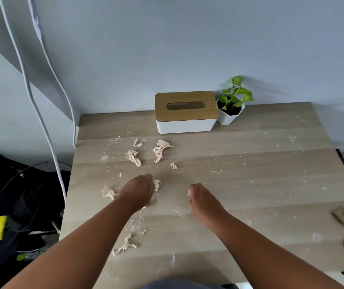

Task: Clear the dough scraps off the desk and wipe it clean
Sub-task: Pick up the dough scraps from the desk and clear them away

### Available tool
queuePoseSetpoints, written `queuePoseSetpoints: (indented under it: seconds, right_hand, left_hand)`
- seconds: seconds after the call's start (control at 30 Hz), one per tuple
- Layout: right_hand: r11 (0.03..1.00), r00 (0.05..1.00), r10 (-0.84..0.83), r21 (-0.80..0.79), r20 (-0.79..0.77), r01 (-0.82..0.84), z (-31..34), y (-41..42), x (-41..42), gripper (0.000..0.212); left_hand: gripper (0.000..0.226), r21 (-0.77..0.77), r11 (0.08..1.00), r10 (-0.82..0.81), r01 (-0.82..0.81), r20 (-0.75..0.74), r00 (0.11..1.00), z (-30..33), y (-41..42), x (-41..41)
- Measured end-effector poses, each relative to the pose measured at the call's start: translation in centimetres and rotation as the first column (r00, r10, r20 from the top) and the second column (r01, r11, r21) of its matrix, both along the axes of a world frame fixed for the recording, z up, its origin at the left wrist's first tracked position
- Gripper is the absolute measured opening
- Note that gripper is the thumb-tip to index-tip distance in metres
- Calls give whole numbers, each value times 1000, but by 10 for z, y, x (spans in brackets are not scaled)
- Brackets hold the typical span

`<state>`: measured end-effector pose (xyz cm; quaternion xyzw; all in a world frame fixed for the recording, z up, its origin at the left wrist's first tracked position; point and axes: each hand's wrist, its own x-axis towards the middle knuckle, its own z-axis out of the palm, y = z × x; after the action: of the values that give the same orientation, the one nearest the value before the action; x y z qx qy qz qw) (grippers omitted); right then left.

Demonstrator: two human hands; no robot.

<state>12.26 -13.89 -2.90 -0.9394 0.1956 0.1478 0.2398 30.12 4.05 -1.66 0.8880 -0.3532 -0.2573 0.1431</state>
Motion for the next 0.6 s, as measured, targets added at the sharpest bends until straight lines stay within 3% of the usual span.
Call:
queuePoseSetpoints:
  seconds: [0.23, 0.47, 0.6]
  right_hand:
    - [994, 996, -68, 88, 49, 64, 3, -4, 14, 8]
    - [986, 990, -127, 119, 67, 118, 6, -7, 35, 8]
    - [976, 971, -207, 91, 123, 196, 8, -9, 56, 10]
  left_hand:
    - [19, 54, 998, -17, 18, -11, 1000, -7, -4, 6]
    - [16, -28, 999, -41, 42, 28, 999, -7, -3, 10]
    - [48, 86, 989, -130, 123, 78, 989, -16, -5, 11]
